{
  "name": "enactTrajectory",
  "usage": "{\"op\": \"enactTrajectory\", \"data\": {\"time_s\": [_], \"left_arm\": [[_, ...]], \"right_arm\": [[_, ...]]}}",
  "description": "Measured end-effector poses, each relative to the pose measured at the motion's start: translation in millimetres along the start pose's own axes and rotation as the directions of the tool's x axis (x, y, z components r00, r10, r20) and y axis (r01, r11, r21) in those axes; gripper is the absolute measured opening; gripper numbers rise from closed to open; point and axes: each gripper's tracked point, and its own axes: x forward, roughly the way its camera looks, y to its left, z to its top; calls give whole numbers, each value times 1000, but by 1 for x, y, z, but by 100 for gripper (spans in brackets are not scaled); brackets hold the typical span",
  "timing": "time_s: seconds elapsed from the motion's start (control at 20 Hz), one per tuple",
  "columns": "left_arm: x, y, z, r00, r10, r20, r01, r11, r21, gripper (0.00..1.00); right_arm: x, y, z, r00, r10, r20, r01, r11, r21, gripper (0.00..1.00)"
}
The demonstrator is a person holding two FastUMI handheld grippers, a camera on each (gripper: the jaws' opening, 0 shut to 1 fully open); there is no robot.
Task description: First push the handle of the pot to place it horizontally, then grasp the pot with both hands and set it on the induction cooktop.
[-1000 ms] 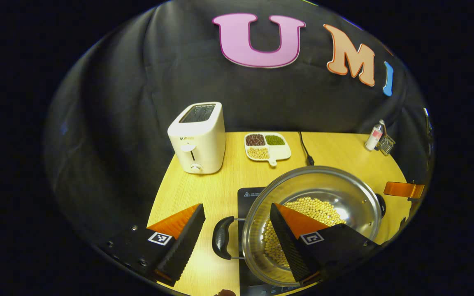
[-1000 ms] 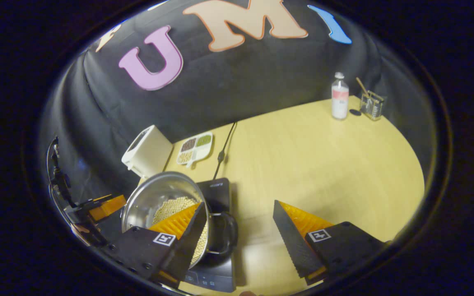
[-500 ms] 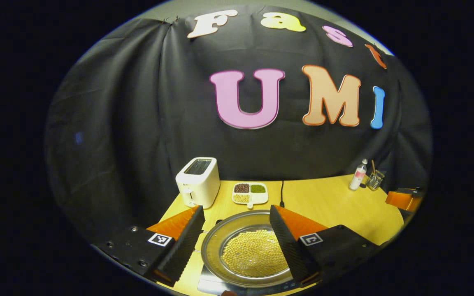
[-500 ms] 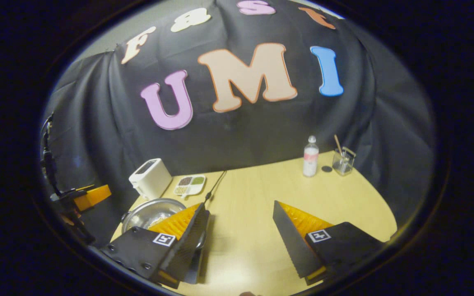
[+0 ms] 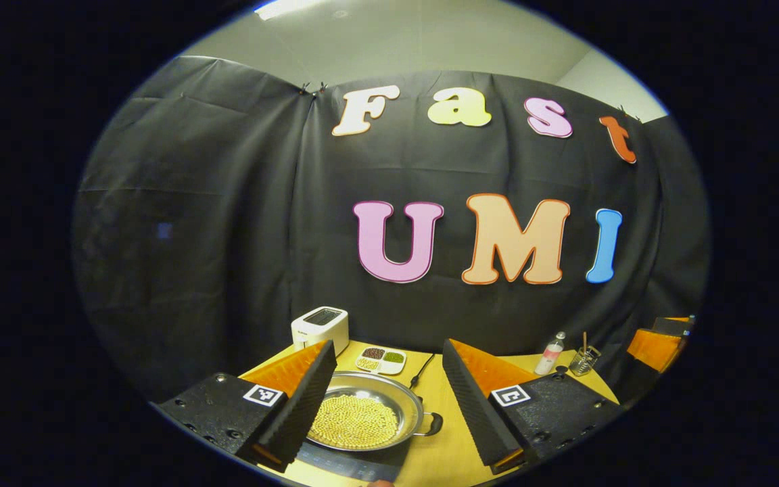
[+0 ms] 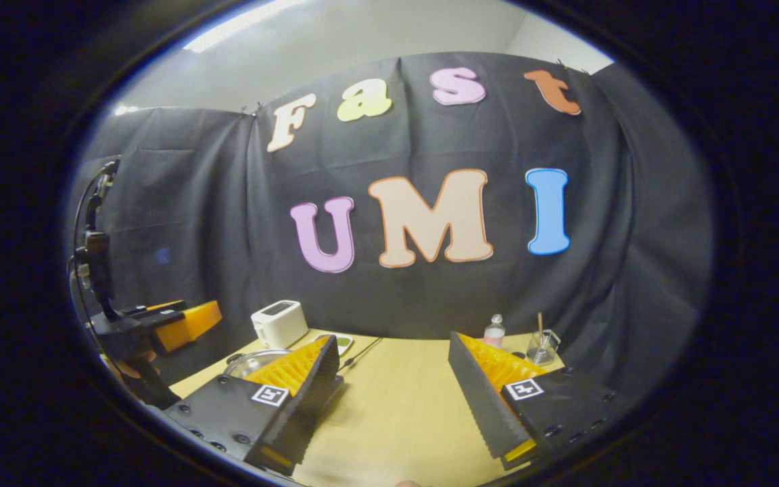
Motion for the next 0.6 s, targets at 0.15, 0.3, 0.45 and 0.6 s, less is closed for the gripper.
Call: {"op": "enactTrajectory", "data": {"time_s": [0.15,0.3,0.45,0.6], "left_arm": [[-21,-36,12,998,-27,55,27,1000,-15,96],[-32,-63,10,996,-77,47,78,996,-31,93],[-39,-71,12,996,-77,41,78,997,-19,93],[-43,-77,15,996,-81,43,81,997,16,96]], "right_arm": [[-28,-17,13,999,-1,42,2,1000,-19,92],[-49,-22,26,997,9,79,-10,1000,12,92],[-60,-24,31,994,22,105,-25,999,33,92],[-65,-27,35,993,21,120,-25,999,35,99]]}}
